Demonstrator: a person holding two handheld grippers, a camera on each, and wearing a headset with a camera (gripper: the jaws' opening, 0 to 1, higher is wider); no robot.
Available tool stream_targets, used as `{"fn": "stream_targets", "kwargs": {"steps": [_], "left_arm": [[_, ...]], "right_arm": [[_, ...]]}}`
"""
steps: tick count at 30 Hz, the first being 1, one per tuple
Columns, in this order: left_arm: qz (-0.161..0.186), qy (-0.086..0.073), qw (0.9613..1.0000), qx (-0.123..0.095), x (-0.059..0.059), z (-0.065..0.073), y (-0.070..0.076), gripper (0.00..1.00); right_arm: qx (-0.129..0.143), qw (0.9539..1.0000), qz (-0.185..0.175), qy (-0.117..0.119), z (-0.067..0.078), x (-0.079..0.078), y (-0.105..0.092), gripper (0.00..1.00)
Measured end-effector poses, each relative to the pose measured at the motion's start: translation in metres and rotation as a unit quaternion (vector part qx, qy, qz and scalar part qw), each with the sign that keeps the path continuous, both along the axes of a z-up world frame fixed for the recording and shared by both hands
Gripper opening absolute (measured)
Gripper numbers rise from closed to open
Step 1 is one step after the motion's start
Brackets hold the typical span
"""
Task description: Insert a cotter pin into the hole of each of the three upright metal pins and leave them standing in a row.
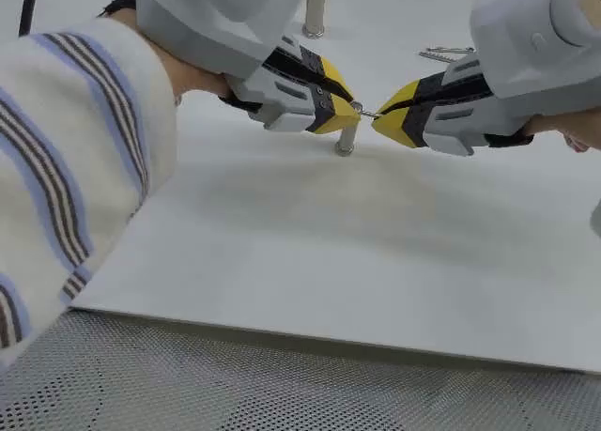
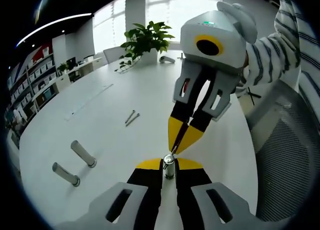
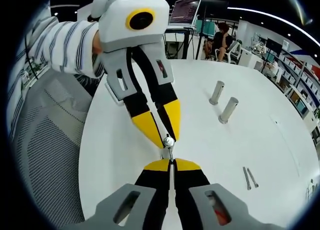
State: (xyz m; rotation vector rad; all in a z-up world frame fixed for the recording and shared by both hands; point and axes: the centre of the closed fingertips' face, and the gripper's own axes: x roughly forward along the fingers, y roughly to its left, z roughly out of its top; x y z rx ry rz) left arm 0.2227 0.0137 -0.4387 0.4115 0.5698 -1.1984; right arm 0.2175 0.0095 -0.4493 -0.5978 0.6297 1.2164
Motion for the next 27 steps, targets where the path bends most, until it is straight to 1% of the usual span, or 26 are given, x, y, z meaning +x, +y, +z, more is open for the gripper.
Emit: {"fn": "stream_targets", "kwargs": {"steps": [5, 7, 8, 10, 12, 17, 19, 22, 26, 27], "left_arm": [[-0.002, 0.002, 1.0000, 0.001, -0.001, 0.000, -0.001, 0.06], [-0.002, 0.002, 1.0000, 0.004, -0.001, -0.001, 0.000, 0.06], [-0.002, 0.002, 1.0000, 0.004, -0.001, -0.001, 0.000, 0.06], [-0.003, 0.004, 1.0000, 0.003, -0.002, -0.001, 0.000, 0.06], [-0.004, 0.004, 1.0000, 0.004, -0.002, -0.001, 0.000, 0.06], [-0.005, 0.004, 1.0000, 0.005, -0.001, -0.001, 0.001, 0.06], [-0.006, 0.003, 0.9999, 0.008, -0.001, -0.001, 0.001, 0.06], [-0.007, 0.003, 0.9999, 0.010, -0.001, -0.001, 0.002, 0.06], [-0.007, 0.002, 0.9999, 0.011, -0.001, -0.001, 0.003, 0.06], [-0.007, 0.002, 0.9999, 0.012, 0.000, -0.001, 0.004, 0.06]], "right_arm": [[0.013, 0.9997, 0.017, -0.013, 0.000, 0.001, 0.010, 0.00], [0.014, 0.9995, 0.020, -0.019, 0.000, 0.002, 0.011, 0.00], [0.014, 0.9995, 0.020, -0.018, 0.000, 0.002, 0.010, 0.00], [0.015, 0.9997, 0.018, -0.011, -0.001, -0.001, 0.009, 0.03], [0.011, 0.9996, 0.022, -0.012, -0.003, -0.002, 0.005, 0.05], [0.008, 0.9999, 0.012, -0.009, -0.004, -0.001, -0.002, 0.02], [0.015, 0.9999, 0.006, -0.007, -0.002, -0.001, -0.002, 0.00], [0.024, 0.9997, 0.004, -0.006, 0.001, -0.001, 0.000, 0.00], [0.032, 0.9995, 0.000, -0.008, 0.004, 0.001, 0.004, 0.00], [0.034, 0.9994, -0.002, -0.003, 0.006, 0.001, 0.007, 0.00]]}}
